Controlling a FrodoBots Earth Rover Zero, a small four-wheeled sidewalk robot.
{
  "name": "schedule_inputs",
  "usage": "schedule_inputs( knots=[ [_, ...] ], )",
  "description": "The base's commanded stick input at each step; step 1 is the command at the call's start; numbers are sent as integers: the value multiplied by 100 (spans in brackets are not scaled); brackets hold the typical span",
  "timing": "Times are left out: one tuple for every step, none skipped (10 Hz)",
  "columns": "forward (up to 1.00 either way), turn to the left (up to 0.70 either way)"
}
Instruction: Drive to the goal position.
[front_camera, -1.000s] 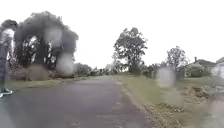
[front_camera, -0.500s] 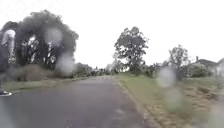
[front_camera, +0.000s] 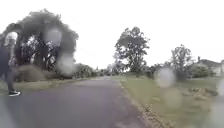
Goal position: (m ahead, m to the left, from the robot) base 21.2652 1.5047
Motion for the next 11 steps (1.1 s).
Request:
schedule_inputs(
  knots=[
    [85, 0],
    [85, 0],
    [85, 0],
    [85, 0],
    [85, 0],
    [85, 0],
    [85, 0],
    [85, 0],
    [85, 0],
    [85, 0],
    [85, 0]
  ],
)
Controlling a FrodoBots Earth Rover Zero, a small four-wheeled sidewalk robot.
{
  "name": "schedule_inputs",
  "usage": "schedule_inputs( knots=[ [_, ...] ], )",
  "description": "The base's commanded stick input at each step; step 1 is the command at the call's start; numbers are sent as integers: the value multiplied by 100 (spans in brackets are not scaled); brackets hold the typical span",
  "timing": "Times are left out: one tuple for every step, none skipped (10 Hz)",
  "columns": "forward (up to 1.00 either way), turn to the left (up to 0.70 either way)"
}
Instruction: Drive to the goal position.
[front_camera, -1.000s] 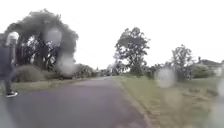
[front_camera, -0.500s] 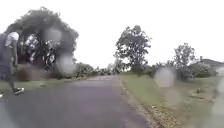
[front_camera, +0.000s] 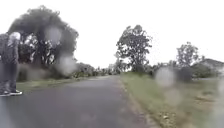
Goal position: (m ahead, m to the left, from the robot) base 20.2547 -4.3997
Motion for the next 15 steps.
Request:
schedule_inputs(
  knots=[
    [85, 0],
    [85, 0],
    [85, 0],
    [85, 0],
    [85, 0],
    [85, 0],
    [85, 0],
    [85, 0],
    [85, 0],
    [85, 0],
    [85, 0],
    [85, 0],
    [85, 0],
    [85, 0],
    [85, 0]
  ],
)
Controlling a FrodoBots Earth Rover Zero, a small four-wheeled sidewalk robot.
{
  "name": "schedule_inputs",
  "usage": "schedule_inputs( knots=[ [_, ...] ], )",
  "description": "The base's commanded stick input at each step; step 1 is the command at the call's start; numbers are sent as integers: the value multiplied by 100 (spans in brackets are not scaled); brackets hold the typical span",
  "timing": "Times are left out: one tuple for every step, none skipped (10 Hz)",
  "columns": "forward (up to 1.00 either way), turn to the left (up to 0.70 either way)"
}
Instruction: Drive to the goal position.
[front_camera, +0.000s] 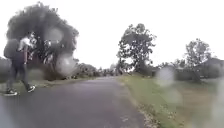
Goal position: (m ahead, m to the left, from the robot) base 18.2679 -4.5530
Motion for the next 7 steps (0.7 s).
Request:
schedule_inputs(
  knots=[
    [85, 0],
    [85, 0],
    [85, 0],
    [85, 0],
    [85, 0],
    [85, 0],
    [85, 0]
  ],
)
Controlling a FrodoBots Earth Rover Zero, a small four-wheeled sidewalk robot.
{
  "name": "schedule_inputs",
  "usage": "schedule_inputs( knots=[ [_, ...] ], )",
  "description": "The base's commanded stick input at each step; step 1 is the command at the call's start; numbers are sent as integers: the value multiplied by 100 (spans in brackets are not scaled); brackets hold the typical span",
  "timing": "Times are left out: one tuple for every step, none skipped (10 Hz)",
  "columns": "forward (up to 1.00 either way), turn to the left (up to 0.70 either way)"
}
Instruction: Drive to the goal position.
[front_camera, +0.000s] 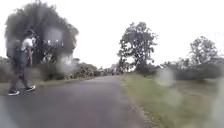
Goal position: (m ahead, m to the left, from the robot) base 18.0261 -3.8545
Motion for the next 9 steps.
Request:
schedule_inputs(
  knots=[
    [85, 0],
    [85, 0],
    [85, 0],
    [85, 0],
    [85, 0],
    [85, 0],
    [85, 0],
    [85, 0],
    [85, 0]
  ],
)
